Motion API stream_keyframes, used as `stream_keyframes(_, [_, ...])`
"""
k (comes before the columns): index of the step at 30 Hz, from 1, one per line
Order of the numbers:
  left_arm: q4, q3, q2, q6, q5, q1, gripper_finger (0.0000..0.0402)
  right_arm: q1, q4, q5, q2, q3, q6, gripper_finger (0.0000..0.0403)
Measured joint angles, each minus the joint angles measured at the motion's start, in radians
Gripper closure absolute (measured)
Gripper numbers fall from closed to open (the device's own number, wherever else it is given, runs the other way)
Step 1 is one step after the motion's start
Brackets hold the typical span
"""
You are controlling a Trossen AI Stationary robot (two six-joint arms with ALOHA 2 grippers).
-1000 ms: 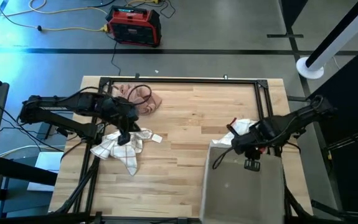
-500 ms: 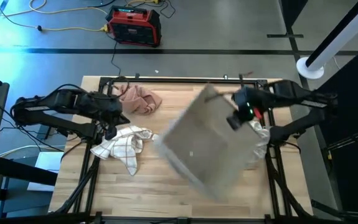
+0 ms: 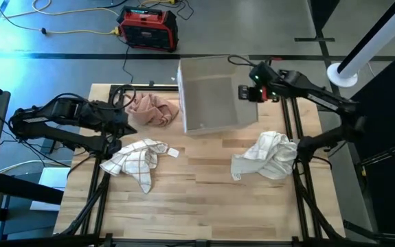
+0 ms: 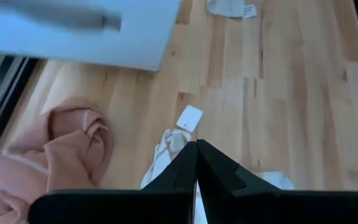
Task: Fold towel
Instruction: Move the brown laundry organizer to the top center of the table
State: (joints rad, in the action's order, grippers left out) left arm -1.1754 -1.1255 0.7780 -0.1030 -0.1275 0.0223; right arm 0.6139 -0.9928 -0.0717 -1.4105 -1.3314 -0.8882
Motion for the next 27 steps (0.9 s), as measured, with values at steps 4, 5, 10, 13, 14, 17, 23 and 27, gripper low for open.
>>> stream_keyframes(4, [-0.017, 0.0, 0.0, 0.008, -0.01, 0.0, 0.0402, 0.057, 0.049, -0.007, -0.089, -0.013, 0.006, 0.0403])
stream_keyframes(5, [-0.019, 0.0, 0.0, 0.008, -0.011, -0.001, 0.0402, 0.066, 0.059, -0.01, -0.108, -0.02, 0.002, 0.0403])
stream_keyframes(10, [-0.043, 0.0, 0.0, -0.001, -0.011, 0.0, 0.0402, 0.083, 0.055, 0.002, -0.192, -0.034, 0.008, 0.0403])
stream_keyframes(13, [-0.045, 0.0, -0.002, -0.007, -0.015, -0.001, 0.0402, 0.083, 0.059, 0.028, -0.208, -0.039, 0.055, 0.0403])
stream_keyframes(14, [-0.045, 0.0, -0.003, -0.006, -0.016, 0.0, 0.0402, 0.083, 0.06, 0.031, -0.209, -0.04, 0.07, 0.0403])
stream_keyframes(17, [-0.045, 0.0, -0.004, -0.007, -0.018, 0.0, 0.0402, 0.082, 0.051, 0.027, -0.202, -0.04, 0.108, 0.0403])
stream_keyframes(23, [-0.042, 0.0, -0.004, -0.008, -0.052, 0.0, 0.0402, 0.094, 0.035, -0.005, -0.171, -0.038, 0.108, 0.0403])
stream_keyframes(27, [-0.033, 0.0, -0.003, -0.029, -0.057, 0.0, 0.0402, 0.1, 0.007, -0.013, -0.171, -0.037, 0.101, 0.0403])
